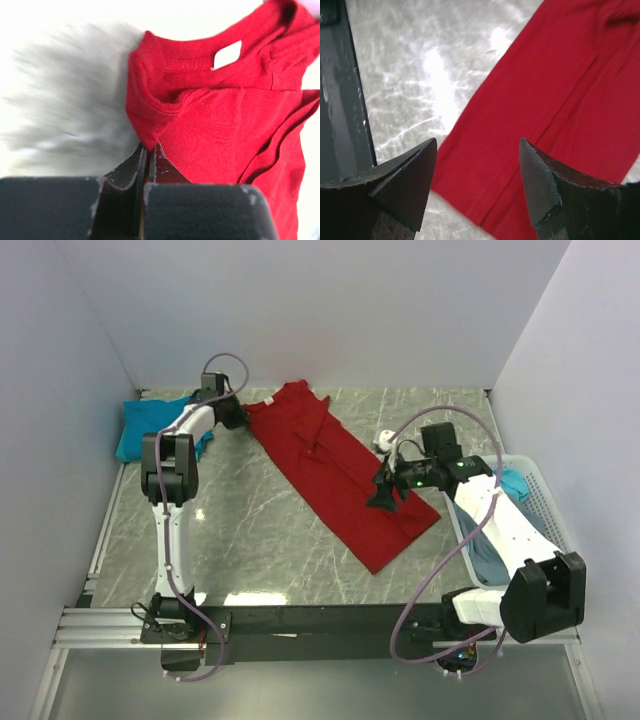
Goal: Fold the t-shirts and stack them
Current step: Fold the tshirt
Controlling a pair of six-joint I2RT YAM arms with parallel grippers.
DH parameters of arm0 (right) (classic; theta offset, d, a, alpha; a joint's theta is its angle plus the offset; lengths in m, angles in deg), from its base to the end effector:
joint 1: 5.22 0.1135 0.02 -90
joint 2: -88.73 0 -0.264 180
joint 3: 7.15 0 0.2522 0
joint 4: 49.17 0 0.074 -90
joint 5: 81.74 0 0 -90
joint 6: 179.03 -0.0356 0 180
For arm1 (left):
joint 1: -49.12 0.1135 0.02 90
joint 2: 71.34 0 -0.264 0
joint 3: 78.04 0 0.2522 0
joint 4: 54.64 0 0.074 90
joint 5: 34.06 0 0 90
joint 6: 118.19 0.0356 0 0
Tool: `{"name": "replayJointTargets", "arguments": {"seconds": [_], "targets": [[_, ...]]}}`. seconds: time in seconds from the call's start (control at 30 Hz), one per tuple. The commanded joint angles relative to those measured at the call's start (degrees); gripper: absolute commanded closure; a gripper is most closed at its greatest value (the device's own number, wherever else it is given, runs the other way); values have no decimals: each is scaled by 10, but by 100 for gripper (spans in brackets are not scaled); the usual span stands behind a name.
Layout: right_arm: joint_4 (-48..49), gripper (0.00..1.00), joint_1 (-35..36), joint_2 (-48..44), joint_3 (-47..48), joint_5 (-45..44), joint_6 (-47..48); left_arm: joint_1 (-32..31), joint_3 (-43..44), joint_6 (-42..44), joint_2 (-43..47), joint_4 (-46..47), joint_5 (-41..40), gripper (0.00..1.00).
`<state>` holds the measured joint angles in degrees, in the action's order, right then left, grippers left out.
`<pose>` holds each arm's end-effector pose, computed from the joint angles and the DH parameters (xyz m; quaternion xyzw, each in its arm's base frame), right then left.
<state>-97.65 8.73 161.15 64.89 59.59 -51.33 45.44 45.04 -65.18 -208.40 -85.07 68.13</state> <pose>0.2415 0.0886 0.2910 -0.5046 0.6933 0.3316 0.3934 0.5341 -0.0419 0.1563 -0.2233 0.8900 -0.2257 0.3272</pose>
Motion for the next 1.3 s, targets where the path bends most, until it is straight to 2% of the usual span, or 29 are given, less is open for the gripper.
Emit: {"name": "replayJointTargets", "arguments": {"seconds": [0.0, 0.03, 0.07, 0.13, 0.17, 0.27, 0.37, 0.4, 0.43, 0.5, 0.53, 0.57, 0.6, 0.67, 0.7, 0.8, 0.9, 1.13, 1.23, 1.27], "targets": [[-22, 27, 53, 8, 18, -30, 25, 27, 67, 43, -11, -59, -36, 98], [-11, 27, 67, 9, 15, -52, 25, 30, 71, 46, -10, -70, -37, 96], [-3, 27, 83, 10, 6, -72, 24, 35, 73, 46, -9, -72, -39, 85], [8, 27, 124, 23, 3, -121, 22, 48, 77, 58, -1, -77, -34, 73], [10, 27, 137, 36, 4, -133, 20, 56, 79, 63, 2, -79, -30, 64], [12, 27, 183, 56, 0, -170, 21, 64, 76, 92, 40, -73, -10, 53], [37, 27, 243, 71, -17, -229, 12, 65, 18, 126, 128, -28, -4, 45], [48, 26, 267, 77, -23, -256, -8, 65, -27, 134, 185, -15, -5, 44], [69, 26, 309, 85, -27, -328, -21, 65, -52, 146, 217, 0, -4, 41], [86, 26, 351, 116, -38, -407, -48, 65, -134, 154, 316, 36, -17, 40], [94, 26, 382, 128, -38, -470, -72, 66, -160, 157, 349, 43, -22, 36], [96, 26, 393, 147, -41, -496, -82, 65, -190, 155, 386, 51, -30, 33], [102, 27, 410, 153, -47, -527, -97, 66, -259, 144, 460, 74, -39, 26], [106, 27, 421, 161, -55, -547, -105, 65, -339, 136, 536, 101, -36, 18], [104, 27, 426, 163, -56, -554, -107, 66, -413, 129, 606, 120, -31, 16], [95, 29, 445, 177, -63, -585, -116, 67, -523, 124, 726, 119, -25, 14], [95, 32, 455, 195, -72, -607, -123, 67, -595, 134, 822, 98, -18, 14], [79, 42, 462, 222, -88, -628, -131, 67, -685, 175, 969, 33, -46, 15], [67, 52, 463, 228, -96, -622, -133, 65, -719, 172, 1003, 39, -38, 15], [63, 61, 463, 232, -98, -618, -134, 66, -721, 172, 1008, 38, -31, 15]]}}
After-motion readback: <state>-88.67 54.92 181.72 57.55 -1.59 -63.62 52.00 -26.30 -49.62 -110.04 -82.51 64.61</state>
